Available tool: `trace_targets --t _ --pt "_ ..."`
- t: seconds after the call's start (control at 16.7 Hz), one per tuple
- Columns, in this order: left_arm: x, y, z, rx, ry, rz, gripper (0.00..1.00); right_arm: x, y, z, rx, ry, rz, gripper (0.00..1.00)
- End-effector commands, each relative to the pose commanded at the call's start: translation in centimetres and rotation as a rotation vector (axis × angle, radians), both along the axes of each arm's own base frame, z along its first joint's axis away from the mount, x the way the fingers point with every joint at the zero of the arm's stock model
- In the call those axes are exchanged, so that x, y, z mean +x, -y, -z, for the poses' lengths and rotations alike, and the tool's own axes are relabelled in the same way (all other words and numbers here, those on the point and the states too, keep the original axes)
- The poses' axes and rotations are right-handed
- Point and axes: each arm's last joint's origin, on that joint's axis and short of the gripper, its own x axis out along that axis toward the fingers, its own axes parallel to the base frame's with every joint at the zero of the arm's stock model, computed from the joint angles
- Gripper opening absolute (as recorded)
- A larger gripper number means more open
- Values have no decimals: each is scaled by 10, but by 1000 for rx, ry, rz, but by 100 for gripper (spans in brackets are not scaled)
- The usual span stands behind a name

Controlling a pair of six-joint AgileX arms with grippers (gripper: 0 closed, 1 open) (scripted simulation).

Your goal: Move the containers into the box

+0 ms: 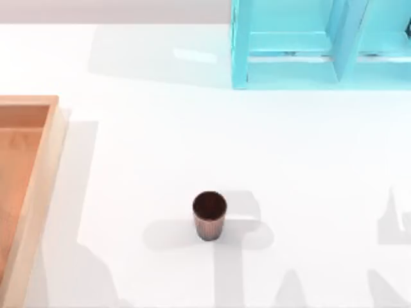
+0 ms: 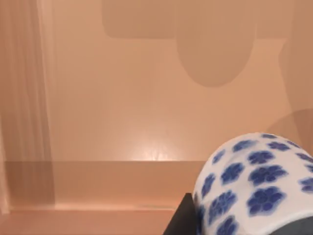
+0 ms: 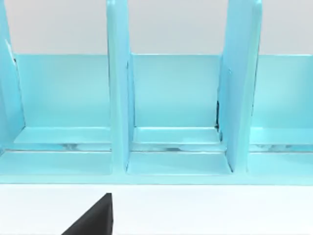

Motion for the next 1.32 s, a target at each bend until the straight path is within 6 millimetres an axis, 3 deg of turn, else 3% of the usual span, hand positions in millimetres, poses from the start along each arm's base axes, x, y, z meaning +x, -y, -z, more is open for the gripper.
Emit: trace_targets --t 0.42,1.02,1.14,1.32 --pt "0 0 0 0 0 0 98 0 0 0 0 0 0 100" --pt "0 0 -1 0 1 0 100 0 0 0 0 0 0 100" --pt "1 -1 -10 -1 0 0 100 0 0 0 0 0 0 100" --pt "5 -3 -40 -4 -4 -2 100 0 0 0 0 0 0 100"
